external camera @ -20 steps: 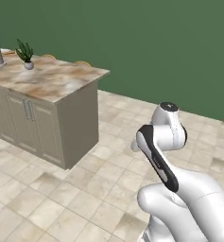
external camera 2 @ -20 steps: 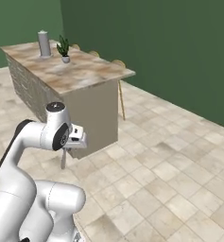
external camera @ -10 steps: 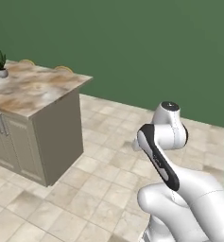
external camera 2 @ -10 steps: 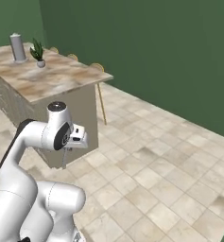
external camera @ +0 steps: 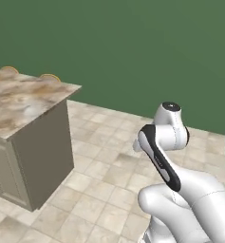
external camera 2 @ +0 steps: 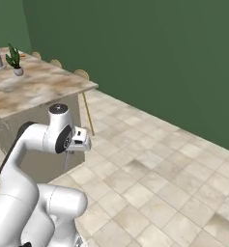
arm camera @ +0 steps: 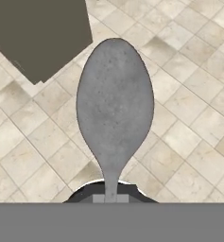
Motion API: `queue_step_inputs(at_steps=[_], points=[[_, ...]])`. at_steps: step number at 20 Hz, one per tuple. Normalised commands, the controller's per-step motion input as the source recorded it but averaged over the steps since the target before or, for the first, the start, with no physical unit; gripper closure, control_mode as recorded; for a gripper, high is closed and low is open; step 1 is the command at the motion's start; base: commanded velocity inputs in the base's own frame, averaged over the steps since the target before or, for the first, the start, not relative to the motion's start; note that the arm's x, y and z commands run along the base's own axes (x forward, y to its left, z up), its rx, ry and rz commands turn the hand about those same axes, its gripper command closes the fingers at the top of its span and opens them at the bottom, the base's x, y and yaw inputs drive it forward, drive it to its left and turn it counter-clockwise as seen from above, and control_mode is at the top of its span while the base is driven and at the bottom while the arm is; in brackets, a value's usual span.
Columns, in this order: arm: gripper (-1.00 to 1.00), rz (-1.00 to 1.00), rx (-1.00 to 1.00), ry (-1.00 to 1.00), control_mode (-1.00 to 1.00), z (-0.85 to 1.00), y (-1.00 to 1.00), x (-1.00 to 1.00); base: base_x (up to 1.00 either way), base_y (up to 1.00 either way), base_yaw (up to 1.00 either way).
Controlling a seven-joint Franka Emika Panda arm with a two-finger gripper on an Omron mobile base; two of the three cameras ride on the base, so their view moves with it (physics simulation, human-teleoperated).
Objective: Take the fork and place it on the left side of the plate. Then take the spoon and place it on the right side of the plate. Make sure they're directly next to the plate.
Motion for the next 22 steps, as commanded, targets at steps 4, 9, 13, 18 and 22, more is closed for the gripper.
queue_step_inputs(at_steps=[4, 9, 13, 18, 22], points=[[1.00, 0.00, 0.00, 0.00, 1.00, 0.00, 0.00, 0.00, 0.84, 0.00, -0.10], [1.00, 0.00, 0.00, 0.00, 1.00, 0.00, 0.00, 0.00, 0.86, 0.00, -0.07], [1.00, 0.00, 0.00, 0.00, 1.00, 0.00, 0.00, 0.00, 0.89, 0.00, -0.02], [1.00, 0.00, 0.00, 0.00, 1.00, 0.00, 0.00, 0.00, 0.89, 0.00, -0.01], [1.00, 0.00, 0.00, 0.00, 1.00, 0.00, 0.00, 0.00, 0.89, -0.04, 0.00]])
